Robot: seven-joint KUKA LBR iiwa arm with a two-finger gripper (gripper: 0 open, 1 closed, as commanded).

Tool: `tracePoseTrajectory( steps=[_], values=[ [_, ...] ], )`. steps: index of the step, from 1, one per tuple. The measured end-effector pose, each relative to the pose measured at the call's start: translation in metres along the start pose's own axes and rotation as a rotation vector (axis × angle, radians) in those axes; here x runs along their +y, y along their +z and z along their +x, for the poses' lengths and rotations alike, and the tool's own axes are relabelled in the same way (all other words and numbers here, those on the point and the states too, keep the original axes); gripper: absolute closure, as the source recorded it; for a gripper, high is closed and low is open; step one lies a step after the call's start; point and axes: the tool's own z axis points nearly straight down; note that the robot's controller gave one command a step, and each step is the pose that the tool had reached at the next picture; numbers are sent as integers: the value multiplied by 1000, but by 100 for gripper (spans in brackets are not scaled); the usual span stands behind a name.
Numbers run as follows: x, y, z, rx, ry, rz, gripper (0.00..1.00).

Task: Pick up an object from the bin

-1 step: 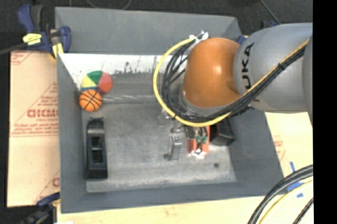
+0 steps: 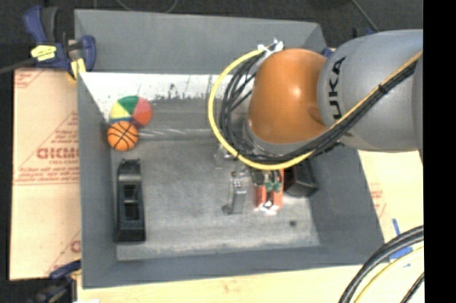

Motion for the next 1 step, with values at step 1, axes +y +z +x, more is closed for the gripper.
tracePoseTrajectory(
  steps=[1],
  values=[
    [-27,38,-28,-5,-122,2,0]
  ],
)
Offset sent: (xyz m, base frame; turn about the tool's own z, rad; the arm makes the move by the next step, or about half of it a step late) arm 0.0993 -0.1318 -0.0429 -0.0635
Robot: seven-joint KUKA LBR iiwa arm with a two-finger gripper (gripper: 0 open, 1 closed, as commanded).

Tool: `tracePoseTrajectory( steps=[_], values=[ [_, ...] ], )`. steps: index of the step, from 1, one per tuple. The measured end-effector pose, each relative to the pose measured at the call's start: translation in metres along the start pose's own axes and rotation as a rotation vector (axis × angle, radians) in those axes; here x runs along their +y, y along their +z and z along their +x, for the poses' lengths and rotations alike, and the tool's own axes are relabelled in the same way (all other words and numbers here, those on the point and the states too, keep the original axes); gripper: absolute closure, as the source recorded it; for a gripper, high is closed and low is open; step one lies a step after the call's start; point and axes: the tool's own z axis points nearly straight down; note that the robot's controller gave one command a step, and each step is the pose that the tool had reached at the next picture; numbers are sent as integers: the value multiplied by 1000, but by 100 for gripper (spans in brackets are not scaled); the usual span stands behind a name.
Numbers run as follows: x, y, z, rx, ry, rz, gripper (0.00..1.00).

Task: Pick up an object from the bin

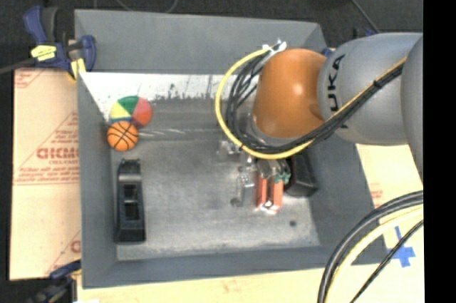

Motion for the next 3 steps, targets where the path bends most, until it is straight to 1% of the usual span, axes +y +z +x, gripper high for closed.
tracePoseTrajectory(
  steps=[1,2,3],
  values=[
    [-77,6,-39,5,18,-2,0],
    [-103,8,-49,2,-175,1,0],
    [-119,29,-58,-3,-261,-1,0]
  ],
)
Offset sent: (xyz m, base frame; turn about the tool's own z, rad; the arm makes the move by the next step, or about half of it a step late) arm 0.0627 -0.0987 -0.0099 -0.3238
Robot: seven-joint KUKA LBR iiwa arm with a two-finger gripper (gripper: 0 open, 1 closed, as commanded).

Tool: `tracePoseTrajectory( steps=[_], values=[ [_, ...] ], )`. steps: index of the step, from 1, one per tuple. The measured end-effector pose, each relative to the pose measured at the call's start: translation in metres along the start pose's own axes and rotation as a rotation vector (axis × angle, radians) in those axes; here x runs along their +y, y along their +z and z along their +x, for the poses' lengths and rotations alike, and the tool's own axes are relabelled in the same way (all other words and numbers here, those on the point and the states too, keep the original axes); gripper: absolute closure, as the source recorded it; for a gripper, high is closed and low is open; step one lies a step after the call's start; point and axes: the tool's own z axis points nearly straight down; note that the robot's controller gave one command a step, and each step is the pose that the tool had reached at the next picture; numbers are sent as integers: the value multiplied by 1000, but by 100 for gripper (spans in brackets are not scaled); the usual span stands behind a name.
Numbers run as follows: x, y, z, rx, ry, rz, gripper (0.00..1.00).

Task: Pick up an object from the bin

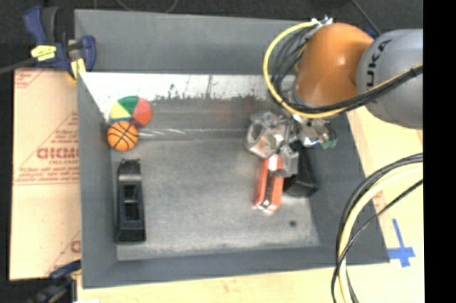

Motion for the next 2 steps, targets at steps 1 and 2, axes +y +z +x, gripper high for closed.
tracePoseTrajectory(
  steps=[1,2],
  values=[
    [-8,15,-23,6,13,-7,100],
    [-11,16,-24,3,13,-1,100]
  ],
)
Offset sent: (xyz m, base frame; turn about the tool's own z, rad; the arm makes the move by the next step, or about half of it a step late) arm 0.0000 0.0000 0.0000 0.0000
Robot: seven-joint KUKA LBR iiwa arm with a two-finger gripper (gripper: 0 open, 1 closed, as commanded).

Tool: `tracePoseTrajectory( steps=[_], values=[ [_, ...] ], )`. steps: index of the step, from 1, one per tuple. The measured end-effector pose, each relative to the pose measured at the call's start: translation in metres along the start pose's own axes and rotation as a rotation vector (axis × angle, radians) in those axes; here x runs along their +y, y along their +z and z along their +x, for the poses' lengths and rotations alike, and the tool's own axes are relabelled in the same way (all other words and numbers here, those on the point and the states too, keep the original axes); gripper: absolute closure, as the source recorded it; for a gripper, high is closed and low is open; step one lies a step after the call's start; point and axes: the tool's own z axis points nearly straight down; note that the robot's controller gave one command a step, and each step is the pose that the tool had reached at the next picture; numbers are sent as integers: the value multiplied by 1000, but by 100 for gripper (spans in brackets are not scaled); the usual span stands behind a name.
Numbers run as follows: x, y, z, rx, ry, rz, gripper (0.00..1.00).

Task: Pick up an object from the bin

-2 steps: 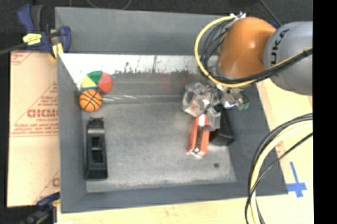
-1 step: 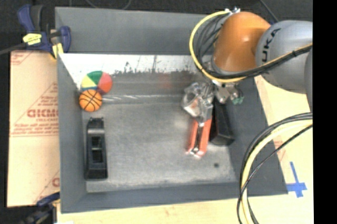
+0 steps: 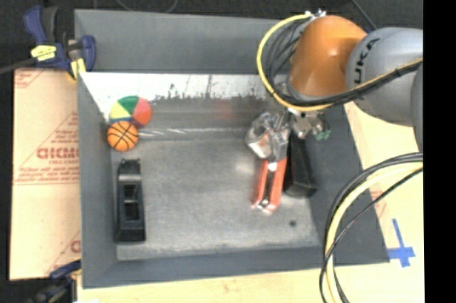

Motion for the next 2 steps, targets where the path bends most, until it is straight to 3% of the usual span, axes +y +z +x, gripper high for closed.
tracePoseTrajectory(
  steps=[1,2],
  values=[
    [2,-2,6,-9,1,6,100],
    [2,-5,6,-6,2,5,100]
  ],
)
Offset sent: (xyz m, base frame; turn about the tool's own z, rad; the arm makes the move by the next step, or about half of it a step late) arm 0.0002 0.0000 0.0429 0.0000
